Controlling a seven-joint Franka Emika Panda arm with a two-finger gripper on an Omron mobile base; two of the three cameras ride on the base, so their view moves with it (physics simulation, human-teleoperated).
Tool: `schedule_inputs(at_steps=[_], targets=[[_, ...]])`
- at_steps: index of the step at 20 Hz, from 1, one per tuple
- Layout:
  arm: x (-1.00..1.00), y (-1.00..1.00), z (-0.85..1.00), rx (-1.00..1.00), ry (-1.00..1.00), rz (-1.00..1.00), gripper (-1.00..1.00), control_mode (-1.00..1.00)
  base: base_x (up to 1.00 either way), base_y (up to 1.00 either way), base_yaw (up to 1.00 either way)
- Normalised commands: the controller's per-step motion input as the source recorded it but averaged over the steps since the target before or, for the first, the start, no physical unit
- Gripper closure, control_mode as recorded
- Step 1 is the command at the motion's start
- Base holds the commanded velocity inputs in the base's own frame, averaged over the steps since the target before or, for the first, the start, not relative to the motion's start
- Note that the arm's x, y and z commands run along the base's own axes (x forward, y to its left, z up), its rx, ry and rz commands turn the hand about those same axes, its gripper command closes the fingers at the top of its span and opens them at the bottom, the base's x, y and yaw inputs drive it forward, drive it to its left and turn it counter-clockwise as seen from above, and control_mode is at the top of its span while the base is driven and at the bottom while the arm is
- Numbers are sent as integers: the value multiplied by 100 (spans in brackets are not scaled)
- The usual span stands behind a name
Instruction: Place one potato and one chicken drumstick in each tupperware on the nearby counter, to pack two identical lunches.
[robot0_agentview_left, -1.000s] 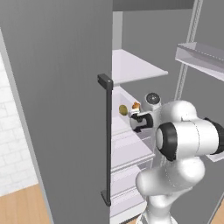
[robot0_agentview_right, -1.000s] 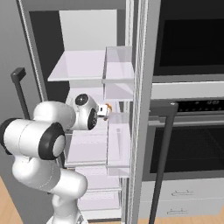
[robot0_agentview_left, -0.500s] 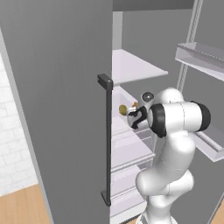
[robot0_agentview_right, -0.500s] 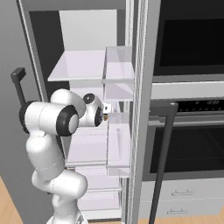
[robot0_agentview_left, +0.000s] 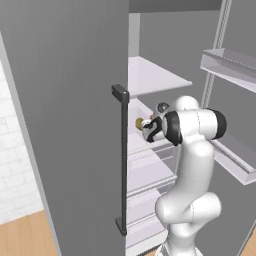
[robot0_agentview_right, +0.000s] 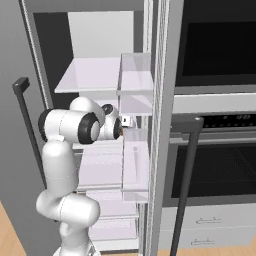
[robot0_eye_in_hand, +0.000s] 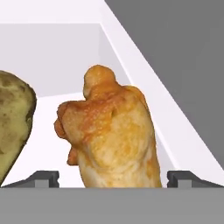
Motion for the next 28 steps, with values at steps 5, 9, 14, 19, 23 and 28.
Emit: schedule_inputs(at_steps=[5,9,14,19,23,28], targets=[[18,-5,-66,0,9,0,100,-100,0,0,0],[-4,-10,-80,0,12,0,100,-100,0,0,0],[-75,-5,-75,0,1,0,100,-100,0,0,0],[-100,0,-43,0,-7,0,100,-100,0,0,0],[-100,8,26,0,-2,1,100,-100,0,0,0],[-100,43,79,0,0,11,100,-100,0,0,0]])
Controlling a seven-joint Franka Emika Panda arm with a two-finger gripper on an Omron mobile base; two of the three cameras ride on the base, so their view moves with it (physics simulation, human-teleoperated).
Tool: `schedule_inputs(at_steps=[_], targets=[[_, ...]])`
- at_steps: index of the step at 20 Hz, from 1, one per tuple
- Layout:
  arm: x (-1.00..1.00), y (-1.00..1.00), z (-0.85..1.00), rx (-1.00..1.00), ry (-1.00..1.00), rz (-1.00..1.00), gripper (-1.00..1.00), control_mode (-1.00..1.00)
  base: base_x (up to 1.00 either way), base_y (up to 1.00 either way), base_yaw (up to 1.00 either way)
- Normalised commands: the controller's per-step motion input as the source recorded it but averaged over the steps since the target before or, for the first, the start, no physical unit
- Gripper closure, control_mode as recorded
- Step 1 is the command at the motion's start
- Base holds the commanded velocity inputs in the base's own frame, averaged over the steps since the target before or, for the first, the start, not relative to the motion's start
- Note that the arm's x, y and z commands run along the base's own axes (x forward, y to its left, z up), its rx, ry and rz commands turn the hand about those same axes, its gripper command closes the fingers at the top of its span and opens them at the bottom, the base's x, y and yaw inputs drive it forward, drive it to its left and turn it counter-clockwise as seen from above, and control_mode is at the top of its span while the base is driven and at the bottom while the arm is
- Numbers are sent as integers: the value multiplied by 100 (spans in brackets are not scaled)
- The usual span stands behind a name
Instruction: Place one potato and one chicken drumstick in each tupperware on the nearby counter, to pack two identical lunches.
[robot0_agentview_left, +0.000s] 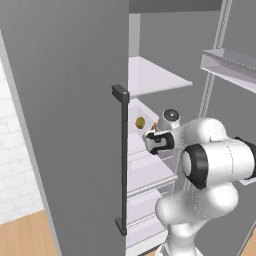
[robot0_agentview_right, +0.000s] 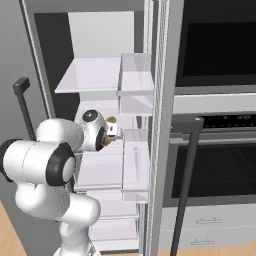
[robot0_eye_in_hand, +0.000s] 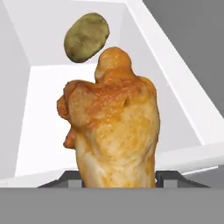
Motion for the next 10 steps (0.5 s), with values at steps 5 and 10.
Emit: schedule_inputs(at_steps=[5,10], targets=[[-100,7,100,0,-4,9,100,-100,0,0,0],[-100,-6,98,2,-2,0,100,-100,0,0,0]])
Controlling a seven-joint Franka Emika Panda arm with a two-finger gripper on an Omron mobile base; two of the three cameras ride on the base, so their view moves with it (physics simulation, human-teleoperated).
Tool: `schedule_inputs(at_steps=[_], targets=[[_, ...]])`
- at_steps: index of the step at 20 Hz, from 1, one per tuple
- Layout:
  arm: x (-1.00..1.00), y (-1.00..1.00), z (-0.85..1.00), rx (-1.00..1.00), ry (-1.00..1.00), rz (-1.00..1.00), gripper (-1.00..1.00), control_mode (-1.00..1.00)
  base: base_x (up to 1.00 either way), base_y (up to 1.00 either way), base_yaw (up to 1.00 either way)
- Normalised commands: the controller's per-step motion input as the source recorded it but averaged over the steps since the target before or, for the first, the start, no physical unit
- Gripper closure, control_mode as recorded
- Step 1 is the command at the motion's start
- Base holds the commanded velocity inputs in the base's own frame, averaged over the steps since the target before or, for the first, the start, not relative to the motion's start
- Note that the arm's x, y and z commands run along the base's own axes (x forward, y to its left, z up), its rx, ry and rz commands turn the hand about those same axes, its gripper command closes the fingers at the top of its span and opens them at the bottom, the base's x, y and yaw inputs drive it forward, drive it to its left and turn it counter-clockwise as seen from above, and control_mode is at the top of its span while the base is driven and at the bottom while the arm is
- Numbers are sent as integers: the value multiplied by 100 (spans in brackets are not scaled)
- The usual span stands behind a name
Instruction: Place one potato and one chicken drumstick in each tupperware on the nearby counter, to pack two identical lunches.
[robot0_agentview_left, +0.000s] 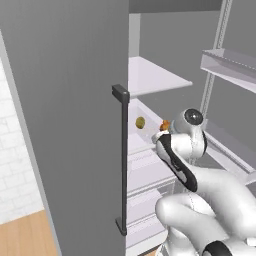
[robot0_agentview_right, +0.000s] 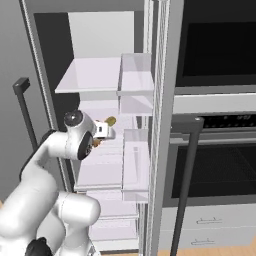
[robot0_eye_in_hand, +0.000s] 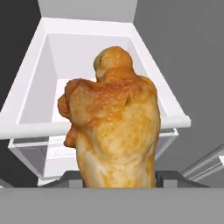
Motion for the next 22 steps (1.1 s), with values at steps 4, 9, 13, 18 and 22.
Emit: schedule_inputs(at_steps=[4,9,13,18,22], targets=[[-100,0,52,0,0,0,100,-100,0,0,0],[-100,1,10,0,0,0,100,-100,0,0,0],[-100,1,0,0,-1,0,100,-100,0,0,0],[-20,0,0,0,0,0,100,100,-80,1,0],[0,0,0,0,0,0,100,100,-100,-20,-6]])
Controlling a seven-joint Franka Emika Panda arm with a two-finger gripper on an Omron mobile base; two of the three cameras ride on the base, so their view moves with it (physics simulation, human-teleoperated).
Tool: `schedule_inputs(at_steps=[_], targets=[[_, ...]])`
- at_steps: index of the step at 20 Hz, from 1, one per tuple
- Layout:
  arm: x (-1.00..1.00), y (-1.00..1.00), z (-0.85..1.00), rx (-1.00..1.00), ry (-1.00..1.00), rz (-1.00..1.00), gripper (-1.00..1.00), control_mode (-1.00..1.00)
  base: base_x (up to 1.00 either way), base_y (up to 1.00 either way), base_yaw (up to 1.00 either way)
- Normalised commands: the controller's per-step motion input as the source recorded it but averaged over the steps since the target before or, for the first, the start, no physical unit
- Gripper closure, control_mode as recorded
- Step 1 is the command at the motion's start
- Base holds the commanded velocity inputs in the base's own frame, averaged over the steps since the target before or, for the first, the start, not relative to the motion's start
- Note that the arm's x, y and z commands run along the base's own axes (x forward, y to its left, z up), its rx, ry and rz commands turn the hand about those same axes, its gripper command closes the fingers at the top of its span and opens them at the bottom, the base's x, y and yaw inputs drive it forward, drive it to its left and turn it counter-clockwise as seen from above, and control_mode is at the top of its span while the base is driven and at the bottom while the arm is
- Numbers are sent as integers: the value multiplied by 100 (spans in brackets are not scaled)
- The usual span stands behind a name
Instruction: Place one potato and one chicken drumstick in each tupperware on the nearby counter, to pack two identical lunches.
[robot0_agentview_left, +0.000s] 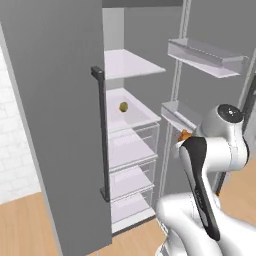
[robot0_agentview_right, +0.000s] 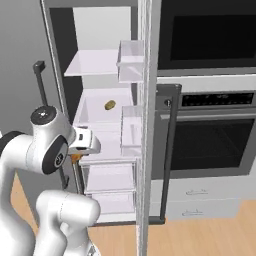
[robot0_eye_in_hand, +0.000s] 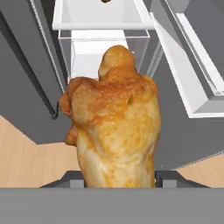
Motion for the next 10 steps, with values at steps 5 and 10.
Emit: schedule_inputs(at_steps=[5,10], targets=[[0,0,0,0,0,0,100,100,-93,-77,-29],[0,0,0,0,0,0,100,100,-13,-73,-48]])
